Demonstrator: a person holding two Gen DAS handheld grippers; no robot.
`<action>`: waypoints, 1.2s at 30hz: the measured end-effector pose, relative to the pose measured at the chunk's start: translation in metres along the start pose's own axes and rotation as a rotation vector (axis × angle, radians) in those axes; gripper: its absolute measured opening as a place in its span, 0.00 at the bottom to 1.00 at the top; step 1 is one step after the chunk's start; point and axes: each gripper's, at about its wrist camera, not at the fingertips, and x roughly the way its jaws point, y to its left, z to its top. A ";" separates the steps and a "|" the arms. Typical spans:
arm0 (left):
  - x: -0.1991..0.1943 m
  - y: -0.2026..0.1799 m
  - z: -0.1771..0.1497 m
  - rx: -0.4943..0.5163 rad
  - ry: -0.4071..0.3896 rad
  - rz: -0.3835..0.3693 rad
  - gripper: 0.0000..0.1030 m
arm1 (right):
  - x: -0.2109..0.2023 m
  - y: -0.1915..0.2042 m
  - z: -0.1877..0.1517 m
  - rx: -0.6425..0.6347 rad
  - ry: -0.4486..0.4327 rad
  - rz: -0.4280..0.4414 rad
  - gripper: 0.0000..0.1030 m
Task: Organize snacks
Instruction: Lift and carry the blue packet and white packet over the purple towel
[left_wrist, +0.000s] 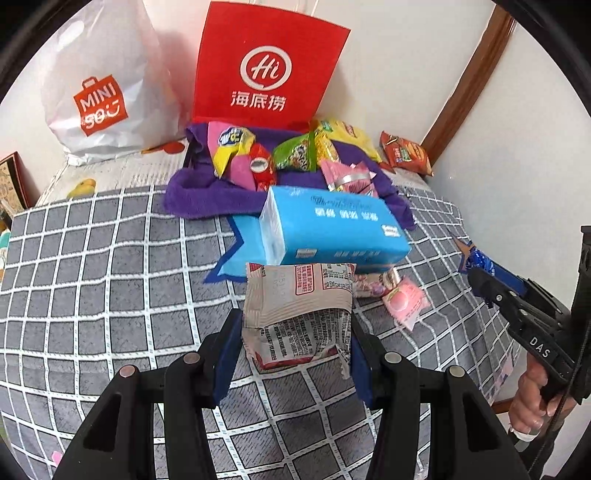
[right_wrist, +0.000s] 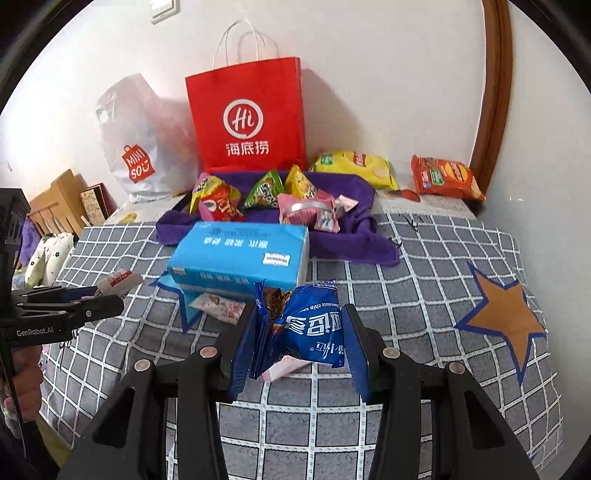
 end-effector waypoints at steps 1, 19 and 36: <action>-0.002 0.000 0.002 -0.002 -0.002 -0.001 0.48 | -0.001 0.000 0.002 0.001 -0.003 0.000 0.44; -0.024 -0.004 0.067 0.008 -0.042 -0.039 0.48 | -0.001 0.010 0.067 0.004 -0.080 -0.015 0.43; -0.007 -0.003 0.162 0.001 -0.065 -0.039 0.48 | 0.047 0.013 0.155 0.009 -0.111 0.021 0.43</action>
